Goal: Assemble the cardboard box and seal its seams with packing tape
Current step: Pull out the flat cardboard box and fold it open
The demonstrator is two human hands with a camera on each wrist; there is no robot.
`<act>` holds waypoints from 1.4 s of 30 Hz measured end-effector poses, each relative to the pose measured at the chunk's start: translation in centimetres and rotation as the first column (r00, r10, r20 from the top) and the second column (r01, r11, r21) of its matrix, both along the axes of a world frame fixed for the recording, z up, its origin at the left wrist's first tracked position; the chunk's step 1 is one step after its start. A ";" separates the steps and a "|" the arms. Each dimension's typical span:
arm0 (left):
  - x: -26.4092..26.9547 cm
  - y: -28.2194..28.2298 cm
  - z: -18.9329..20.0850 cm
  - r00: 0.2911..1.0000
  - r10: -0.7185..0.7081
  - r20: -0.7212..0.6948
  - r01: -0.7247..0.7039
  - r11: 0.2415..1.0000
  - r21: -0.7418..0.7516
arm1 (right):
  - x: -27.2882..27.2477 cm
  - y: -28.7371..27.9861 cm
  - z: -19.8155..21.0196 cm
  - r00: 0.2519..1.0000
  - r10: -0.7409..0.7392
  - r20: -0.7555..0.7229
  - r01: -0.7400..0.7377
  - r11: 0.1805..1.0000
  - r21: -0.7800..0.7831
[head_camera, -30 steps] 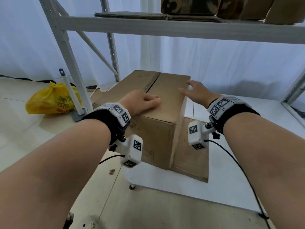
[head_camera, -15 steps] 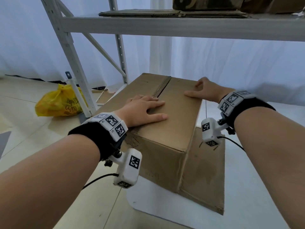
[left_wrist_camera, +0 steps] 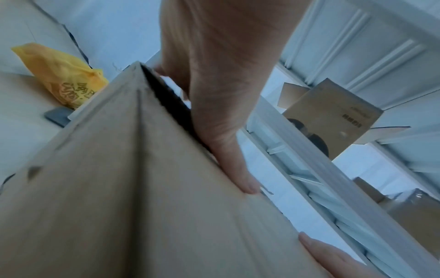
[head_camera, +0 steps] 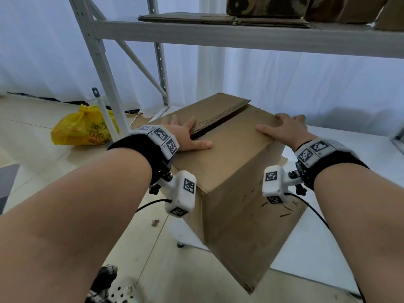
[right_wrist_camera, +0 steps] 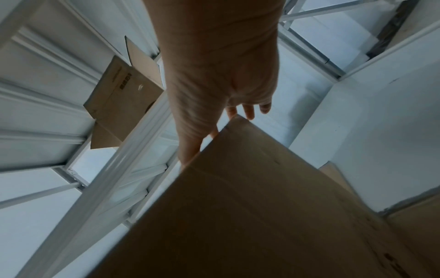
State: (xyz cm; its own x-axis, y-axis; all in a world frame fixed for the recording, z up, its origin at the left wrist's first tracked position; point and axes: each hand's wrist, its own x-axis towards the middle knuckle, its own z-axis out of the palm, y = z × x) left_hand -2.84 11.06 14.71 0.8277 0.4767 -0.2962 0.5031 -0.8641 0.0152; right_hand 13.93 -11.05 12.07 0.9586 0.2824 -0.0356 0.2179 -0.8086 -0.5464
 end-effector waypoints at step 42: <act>-1.0 -2.4 -2.6 0.925 -0.033 0.377 0.023 0.999 0.030 | -10.5 -9.8 -2.4 0.997 -0.066 0.042 0.041 0.893 0.447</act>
State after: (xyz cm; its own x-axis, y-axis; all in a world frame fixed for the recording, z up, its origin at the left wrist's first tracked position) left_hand -3.84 8.70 12.13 0.8891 0.4547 0.0526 0.4397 -0.8803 0.1780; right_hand 3.47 -20.89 9.65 0.9696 0.2044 0.1345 0.2209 -0.4941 -0.8409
